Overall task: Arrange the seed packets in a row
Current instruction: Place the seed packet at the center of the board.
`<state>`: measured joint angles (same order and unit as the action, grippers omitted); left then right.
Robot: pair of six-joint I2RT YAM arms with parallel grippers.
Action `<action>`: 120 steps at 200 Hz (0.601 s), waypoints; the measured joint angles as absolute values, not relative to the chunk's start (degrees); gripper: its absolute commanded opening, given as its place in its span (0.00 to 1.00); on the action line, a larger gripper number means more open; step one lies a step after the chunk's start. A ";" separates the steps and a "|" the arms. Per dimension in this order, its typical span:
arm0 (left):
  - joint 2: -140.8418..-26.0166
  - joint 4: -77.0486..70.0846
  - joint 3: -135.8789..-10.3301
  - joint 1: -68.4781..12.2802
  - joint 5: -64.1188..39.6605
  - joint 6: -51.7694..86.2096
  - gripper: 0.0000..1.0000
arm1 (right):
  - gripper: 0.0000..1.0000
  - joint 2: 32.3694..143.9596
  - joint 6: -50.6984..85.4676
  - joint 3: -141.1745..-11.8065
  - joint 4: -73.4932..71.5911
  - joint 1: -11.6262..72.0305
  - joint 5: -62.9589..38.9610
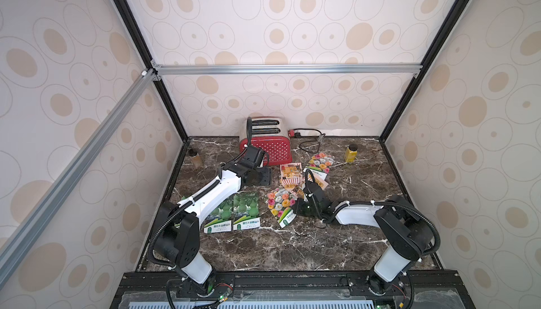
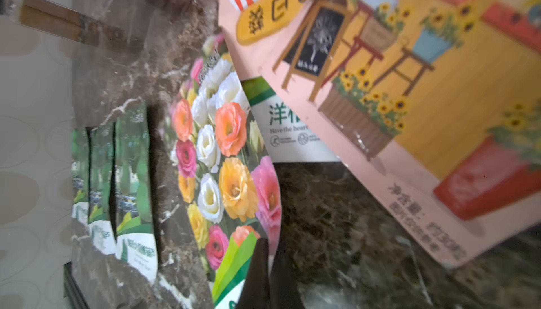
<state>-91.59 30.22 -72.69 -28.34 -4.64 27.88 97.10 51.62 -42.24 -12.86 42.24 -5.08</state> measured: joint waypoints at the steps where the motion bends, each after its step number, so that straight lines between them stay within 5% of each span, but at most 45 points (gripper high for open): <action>1: -91.59 30.17 -72.66 -28.34 -4.64 27.88 0.65 | 0.00 97.17 51.79 -42.28 -12.73 42.52 -4.62; 120: -88.18 29.17 -70.72 -28.34 -4.54 28.75 0.66 | 0.00 98.72 66.96 -48.51 -0.84 56.95 21.50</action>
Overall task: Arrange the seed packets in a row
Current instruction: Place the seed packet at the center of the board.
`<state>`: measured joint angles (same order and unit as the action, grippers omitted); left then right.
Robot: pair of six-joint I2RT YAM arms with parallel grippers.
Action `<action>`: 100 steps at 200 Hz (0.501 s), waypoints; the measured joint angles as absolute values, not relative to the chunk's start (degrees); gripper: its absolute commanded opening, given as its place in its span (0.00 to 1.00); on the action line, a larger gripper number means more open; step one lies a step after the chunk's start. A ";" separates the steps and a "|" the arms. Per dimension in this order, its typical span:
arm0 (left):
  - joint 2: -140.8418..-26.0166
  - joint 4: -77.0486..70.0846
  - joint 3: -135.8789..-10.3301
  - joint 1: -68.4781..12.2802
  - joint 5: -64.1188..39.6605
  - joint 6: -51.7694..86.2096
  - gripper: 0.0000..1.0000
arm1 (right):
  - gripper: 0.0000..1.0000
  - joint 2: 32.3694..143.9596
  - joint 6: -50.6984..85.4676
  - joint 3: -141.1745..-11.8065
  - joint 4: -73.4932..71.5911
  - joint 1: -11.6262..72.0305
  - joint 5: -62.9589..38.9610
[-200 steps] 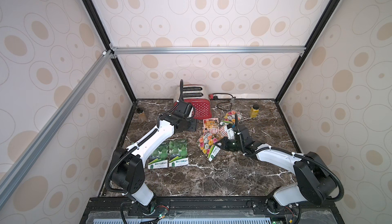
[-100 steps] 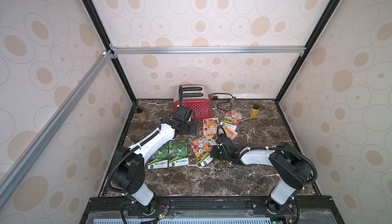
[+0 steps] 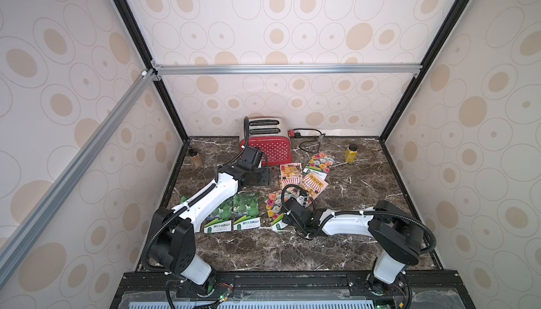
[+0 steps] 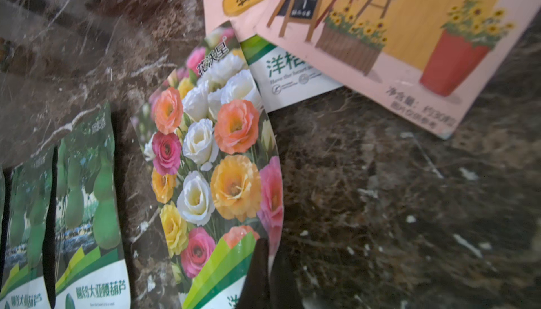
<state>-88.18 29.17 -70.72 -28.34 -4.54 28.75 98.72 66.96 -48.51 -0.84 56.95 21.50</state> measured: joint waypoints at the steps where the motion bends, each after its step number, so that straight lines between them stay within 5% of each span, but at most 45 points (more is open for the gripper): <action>1: -88.16 29.19 -70.72 -28.34 -4.54 28.75 0.66 | 0.00 98.72 67.00 -48.51 -0.84 56.95 21.52; 100: -87.85 29.17 -70.48 -28.34 -4.58 28.82 0.66 | 0.00 103.94 69.21 -53.89 -0.84 56.93 21.02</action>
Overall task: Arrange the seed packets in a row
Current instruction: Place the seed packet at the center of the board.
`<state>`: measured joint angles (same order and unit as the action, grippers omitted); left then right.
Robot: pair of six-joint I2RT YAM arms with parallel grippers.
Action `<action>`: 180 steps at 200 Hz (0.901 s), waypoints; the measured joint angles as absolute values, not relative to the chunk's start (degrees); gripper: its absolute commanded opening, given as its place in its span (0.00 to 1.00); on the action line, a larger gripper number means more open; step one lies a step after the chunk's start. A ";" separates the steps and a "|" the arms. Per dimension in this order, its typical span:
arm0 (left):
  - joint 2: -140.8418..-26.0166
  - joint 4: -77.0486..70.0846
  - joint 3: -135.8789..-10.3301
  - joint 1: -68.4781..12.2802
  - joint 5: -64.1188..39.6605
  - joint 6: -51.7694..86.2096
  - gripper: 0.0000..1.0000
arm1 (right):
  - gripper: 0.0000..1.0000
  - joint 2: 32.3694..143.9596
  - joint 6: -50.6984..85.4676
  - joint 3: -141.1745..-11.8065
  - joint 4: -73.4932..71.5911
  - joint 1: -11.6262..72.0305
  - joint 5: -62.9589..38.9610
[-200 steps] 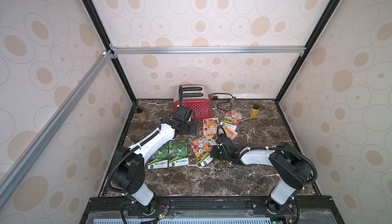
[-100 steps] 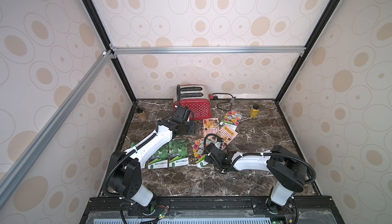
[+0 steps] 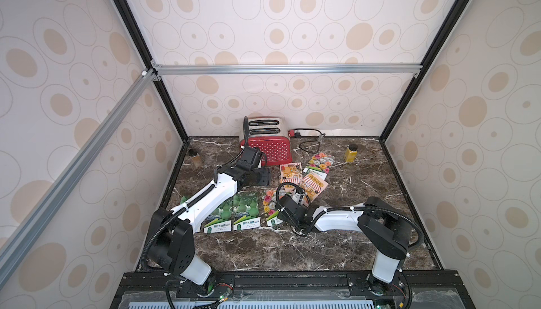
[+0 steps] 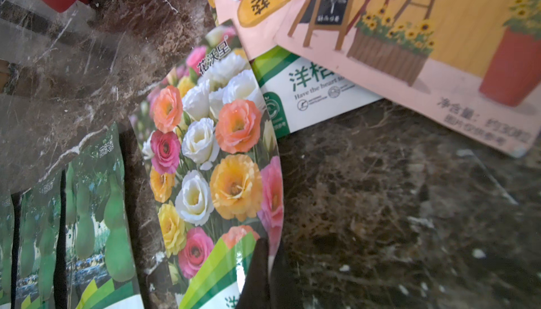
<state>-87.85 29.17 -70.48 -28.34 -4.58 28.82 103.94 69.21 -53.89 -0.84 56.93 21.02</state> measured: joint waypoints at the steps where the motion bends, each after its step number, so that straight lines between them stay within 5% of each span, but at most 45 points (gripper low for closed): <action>1: -87.85 29.17 -70.46 -28.34 -4.56 28.82 0.66 | 0.00 103.94 69.25 -53.89 -0.86 56.93 21.02; 106: -87.85 29.17 -69.67 -28.34 -4.80 28.82 0.67 | 0.00 105.91 71.42 -54.54 -2.37 56.95 19.11; 180: -89.06 29.15 -69.67 -28.34 -4.86 28.82 0.67 | 0.17 104.64 72.20 -53.32 -2.79 57.23 18.28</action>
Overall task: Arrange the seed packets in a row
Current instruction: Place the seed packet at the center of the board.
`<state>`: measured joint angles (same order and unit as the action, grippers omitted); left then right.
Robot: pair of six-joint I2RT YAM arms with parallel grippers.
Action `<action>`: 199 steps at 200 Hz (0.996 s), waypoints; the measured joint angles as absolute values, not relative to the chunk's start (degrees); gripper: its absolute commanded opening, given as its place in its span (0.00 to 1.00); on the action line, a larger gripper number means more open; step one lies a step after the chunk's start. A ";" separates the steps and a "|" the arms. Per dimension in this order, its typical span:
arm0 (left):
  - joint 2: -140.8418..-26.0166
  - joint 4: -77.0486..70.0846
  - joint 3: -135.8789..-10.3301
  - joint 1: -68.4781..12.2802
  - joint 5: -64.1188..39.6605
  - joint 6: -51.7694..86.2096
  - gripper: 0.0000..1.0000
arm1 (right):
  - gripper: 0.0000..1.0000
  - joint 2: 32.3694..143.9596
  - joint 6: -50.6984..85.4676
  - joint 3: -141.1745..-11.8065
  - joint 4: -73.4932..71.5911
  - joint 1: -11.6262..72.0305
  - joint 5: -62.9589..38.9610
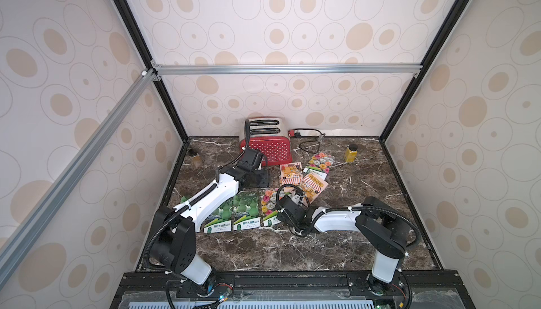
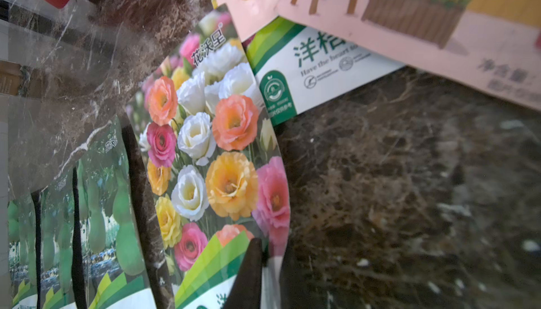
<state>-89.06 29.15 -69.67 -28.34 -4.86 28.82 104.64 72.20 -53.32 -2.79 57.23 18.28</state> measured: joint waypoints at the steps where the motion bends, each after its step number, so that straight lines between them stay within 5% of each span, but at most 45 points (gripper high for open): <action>1: -89.08 29.15 -69.67 -28.34 -4.86 28.82 0.67 | 0.17 104.62 72.20 -53.32 -2.76 57.23 18.26; 61: -90.06 29.10 -69.67 -28.34 -4.93 28.82 0.67 | 0.39 103.48 71.99 -53.32 -0.93 57.84 19.11; 154: -91.98 26.68 -68.77 -28.34 -6.61 29.19 0.65 | 0.45 101.93 70.98 -53.30 4.49 58.19 22.44; 199: -91.98 24.93 -66.22 -28.36 -8.99 30.26 0.53 | 0.48 95.44 63.53 -53.01 7.70 56.88 26.55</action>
